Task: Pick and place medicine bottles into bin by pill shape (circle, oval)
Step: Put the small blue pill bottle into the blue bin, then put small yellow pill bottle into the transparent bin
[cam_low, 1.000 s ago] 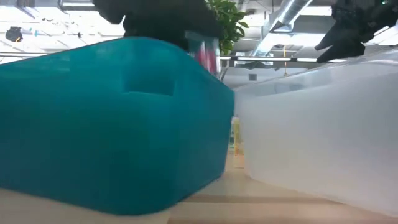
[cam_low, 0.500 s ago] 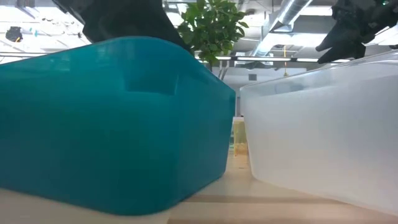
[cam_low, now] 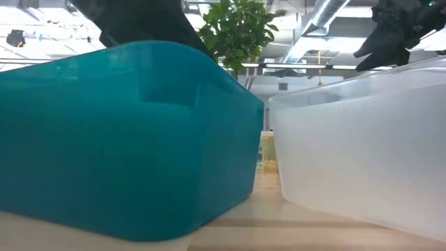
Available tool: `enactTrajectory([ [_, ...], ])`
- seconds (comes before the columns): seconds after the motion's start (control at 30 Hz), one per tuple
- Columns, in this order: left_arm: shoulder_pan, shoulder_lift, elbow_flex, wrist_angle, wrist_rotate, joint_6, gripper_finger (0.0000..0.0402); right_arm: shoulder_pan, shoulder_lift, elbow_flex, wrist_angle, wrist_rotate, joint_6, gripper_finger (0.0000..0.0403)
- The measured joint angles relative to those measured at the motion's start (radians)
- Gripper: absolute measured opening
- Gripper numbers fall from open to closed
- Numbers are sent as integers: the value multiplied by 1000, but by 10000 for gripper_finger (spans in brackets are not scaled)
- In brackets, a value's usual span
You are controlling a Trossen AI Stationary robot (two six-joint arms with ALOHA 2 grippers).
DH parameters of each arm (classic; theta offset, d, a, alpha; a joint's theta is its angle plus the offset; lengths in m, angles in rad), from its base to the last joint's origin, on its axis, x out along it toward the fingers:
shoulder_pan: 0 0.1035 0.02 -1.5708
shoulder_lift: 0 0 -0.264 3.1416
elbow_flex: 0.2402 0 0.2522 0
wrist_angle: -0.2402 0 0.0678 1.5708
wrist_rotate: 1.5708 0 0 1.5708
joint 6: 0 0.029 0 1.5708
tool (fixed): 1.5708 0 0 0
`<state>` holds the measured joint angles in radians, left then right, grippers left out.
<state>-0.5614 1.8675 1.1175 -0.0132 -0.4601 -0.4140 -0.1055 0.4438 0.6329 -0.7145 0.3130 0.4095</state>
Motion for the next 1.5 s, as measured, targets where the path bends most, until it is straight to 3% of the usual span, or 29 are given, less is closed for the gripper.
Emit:
enactTrajectory([
  [0.2, 40, 0, 0, 26, 111, 96, 114, 0, 0, 0, 0, 0, -3, 271],
  [0.5, 58, 0, -1, 26, 151, 141, 139, 0, 0, 0, 0, 1, -18, 271],
  [0.9, 71, 0, -1, 26, 161, 178, 152, 0, 0, 0, 0, 1, -18, 271],
  [1.0, 71, -5, -1, 23, 124, 178, 152, 0, 0, 0, 0, 1, -18, 271],
  [1.3, 158, -202, -2, -130, -7, 107, 152, 0, 0, 0, 14, 1, -18, 271],
  [1.5, 303, -328, -1, -150, 33, 88, 152, 0, 0, 0, 13, 0, -18, 271],
])
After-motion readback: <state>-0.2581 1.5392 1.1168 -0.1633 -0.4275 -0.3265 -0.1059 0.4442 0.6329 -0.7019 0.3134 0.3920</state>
